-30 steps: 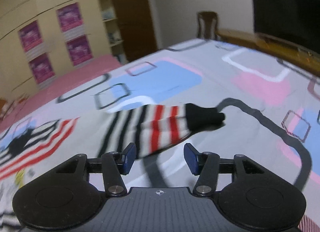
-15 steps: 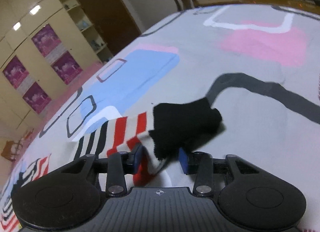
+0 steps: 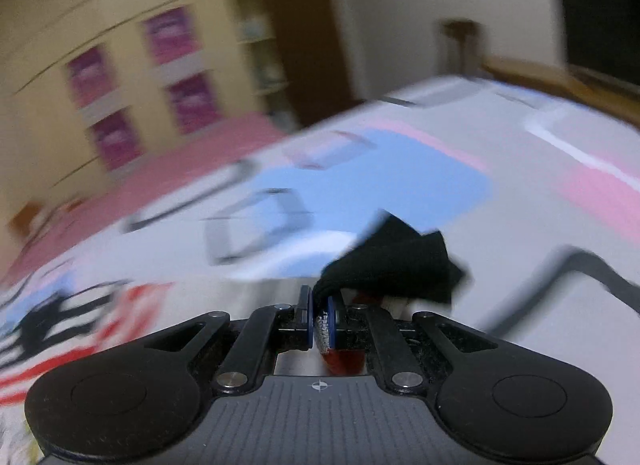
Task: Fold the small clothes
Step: 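Carry the held sleeve across the sweater body and open the right gripper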
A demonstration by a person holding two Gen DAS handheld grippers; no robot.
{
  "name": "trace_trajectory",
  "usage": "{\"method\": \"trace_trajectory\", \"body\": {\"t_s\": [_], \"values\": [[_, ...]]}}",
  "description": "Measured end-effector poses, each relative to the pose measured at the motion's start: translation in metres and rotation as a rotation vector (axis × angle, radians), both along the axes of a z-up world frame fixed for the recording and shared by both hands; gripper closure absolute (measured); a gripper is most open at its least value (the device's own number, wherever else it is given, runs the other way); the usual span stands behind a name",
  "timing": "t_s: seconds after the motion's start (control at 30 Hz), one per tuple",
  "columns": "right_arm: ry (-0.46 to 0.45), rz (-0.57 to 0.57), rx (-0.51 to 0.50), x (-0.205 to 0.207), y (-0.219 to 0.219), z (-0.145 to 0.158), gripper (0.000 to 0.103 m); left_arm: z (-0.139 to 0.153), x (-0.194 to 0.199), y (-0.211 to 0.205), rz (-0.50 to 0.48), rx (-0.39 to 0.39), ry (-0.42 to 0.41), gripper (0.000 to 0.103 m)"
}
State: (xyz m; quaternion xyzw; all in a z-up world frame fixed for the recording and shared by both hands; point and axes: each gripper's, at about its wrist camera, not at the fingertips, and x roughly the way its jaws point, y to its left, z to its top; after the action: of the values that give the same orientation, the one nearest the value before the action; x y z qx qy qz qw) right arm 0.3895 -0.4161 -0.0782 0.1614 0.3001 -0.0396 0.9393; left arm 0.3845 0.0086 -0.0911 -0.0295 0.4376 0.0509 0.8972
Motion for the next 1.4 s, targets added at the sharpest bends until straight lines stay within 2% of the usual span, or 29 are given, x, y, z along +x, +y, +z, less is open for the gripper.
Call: {"method": "trace_trajectory", "body": {"t_s": [0.13,0.27,0.47,0.53,0.57,0.6,0.63,0.7,0.73,0.77,0.83,0.93,1.07,1.17,1.2,1.27,1.33,1.37,1.4], "values": [[-0.02,0.242,-0.018,0.002,0.096,0.019,0.097,-0.003,-0.003,0.03,0.015,-0.046,-0.022,0.026],[-0.002,0.451,-0.076,-0.011,0.195,0.016,0.097,-0.003,-0.011,0.062,0.026,-0.083,-0.041,0.034],[0.059,0.647,-0.115,-0.02,0.293,-0.012,0.097,-0.006,-0.03,0.11,0.082,-0.155,-0.05,0.034],[0.107,0.685,-0.13,-0.012,0.306,-0.028,0.097,-0.009,-0.033,0.12,0.088,-0.173,-0.045,0.026],[0.097,0.691,-0.164,-0.015,0.313,-0.032,0.097,-0.009,-0.035,0.123,0.083,-0.186,-0.051,0.021],[0.079,0.688,-0.198,-0.015,0.316,-0.034,0.097,-0.009,-0.035,0.123,0.077,-0.193,-0.06,0.012],[0.076,0.682,-0.218,-0.018,0.318,-0.034,0.093,-0.008,-0.035,0.123,0.074,-0.198,-0.07,0.009],[0.075,0.684,-0.229,-0.018,0.315,-0.034,0.064,-0.009,-0.03,0.119,0.046,-0.226,-0.082,0.009],[0.061,0.679,-0.226,-0.023,0.309,-0.029,0.04,-0.01,-0.026,0.116,0.033,-0.24,-0.082,0.009],[0.042,0.667,-0.233,-0.021,0.304,-0.026,0.037,-0.011,-0.02,0.109,0.011,-0.256,-0.085,0.009],[0.039,0.661,-0.231,-0.03,0.289,-0.021,0.037,-0.013,-0.009,0.093,-0.041,-0.283,-0.086,0.012],[0.082,0.638,-0.177,-0.043,0.255,-0.019,0.058,-0.021,0.013,0.059,-0.14,-0.303,-0.072,0.014],[0.118,0.514,-0.192,-0.065,0.202,-0.018,0.059,-0.031,0.041,0.016,-0.236,-0.278,-0.062,0.02],[0.137,0.375,-0.178,-0.063,0.165,-0.018,0.059,-0.034,0.056,-0.006,-0.276,-0.213,-0.07,0.028],[0.139,0.335,-0.168,-0.06,0.154,-0.018,0.06,-0.034,0.061,-0.014,-0.285,-0.166,-0.074,0.032],[0.137,0.29,-0.122,-0.051,0.136,-0.02,0.072,-0.036,0.068,-0.027,-0.291,-0.077,-0.076,0.041],[0.137,0.278,-0.081,-0.037,0.127,-0.023,0.075,-0.043,0.076,-0.033,-0.292,-0.035,-0.06,0.064],[0.14,0.272,-0.079,-0.031,0.126,-0.025,0.082,-0.046,0.081,-0.032,-0.296,-0.041,-0.048,0.071],[0.152,0.267,-0.075,-0.025,0.125,-0.028,0.083,-0.048,0.082,-0.029,-0.297,-0.059,-0.046,0.085]]}}
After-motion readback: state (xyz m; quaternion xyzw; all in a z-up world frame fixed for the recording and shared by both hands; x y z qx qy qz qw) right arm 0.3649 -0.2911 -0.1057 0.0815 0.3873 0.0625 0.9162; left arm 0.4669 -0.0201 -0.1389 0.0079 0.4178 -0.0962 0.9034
